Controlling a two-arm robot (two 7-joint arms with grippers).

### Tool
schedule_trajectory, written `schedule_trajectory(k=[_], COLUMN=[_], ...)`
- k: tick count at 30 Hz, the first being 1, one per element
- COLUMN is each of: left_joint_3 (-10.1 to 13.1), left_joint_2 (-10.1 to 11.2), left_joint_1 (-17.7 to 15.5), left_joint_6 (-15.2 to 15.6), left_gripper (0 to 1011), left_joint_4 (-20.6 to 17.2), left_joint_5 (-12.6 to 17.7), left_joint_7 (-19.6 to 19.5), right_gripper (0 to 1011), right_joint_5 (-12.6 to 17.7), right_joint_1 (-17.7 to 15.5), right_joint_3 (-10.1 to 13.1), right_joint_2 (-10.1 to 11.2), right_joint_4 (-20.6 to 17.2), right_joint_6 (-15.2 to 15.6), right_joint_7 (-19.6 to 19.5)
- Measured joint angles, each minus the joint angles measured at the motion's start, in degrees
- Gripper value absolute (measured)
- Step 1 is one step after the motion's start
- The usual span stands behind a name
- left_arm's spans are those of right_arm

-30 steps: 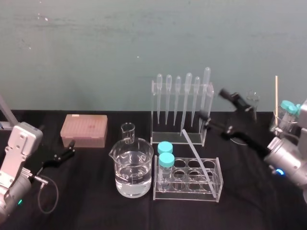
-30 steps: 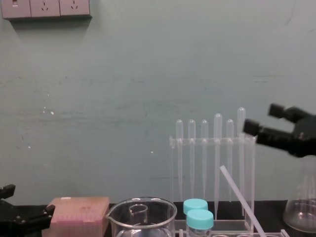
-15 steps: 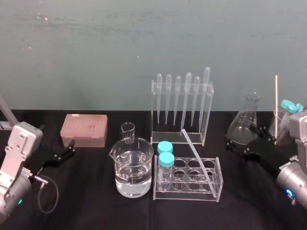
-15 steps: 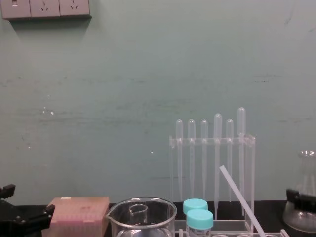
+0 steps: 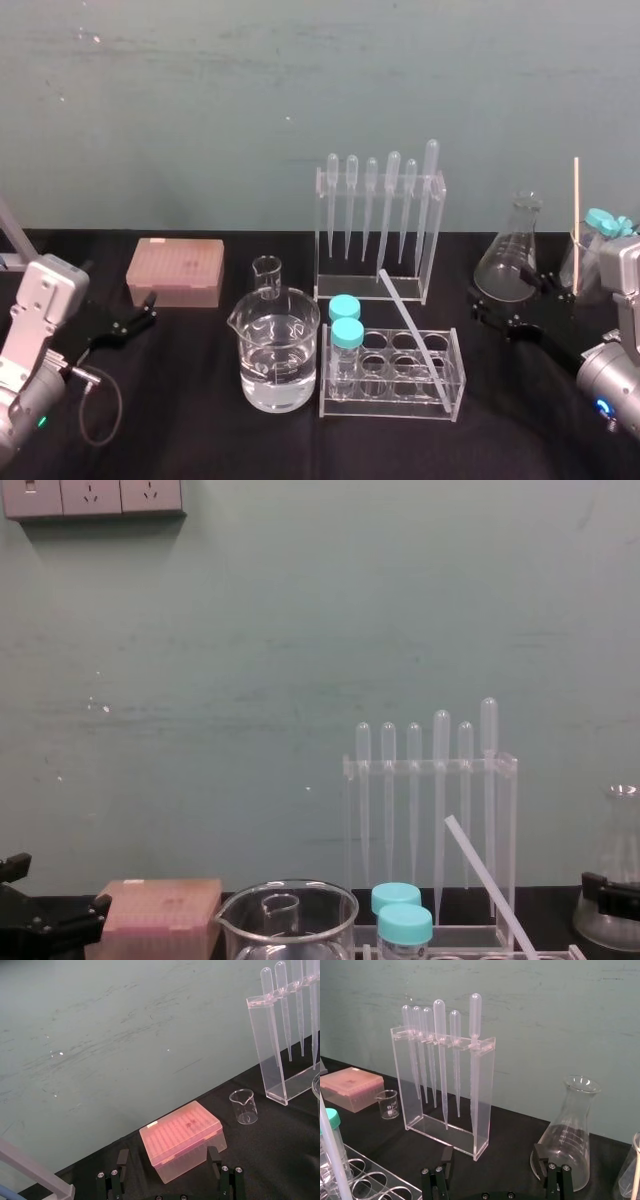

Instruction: Pick up the stirring rod with one hand, then place it down.

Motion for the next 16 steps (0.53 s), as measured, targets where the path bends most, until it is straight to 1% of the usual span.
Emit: schedule_trajectory(k=[16], left_joint_3=[0.0], left_joint_2=[0.0], left_joint_1=[0.0], left_joint_6=[0.0], left_gripper=[1000], left_joint_4=[0.0], left_joint_5=[0.0], left_joint_7=[0.0], right_gripper=[1003], right_joint_5=[-0.1], right_joint_1=[-0.1], right_joint_3=[0.0], right_joint_2=[0.0], right_joint_4=[-0.1], right_joint_6=[-0.2], right_joint_7=[-0.2])
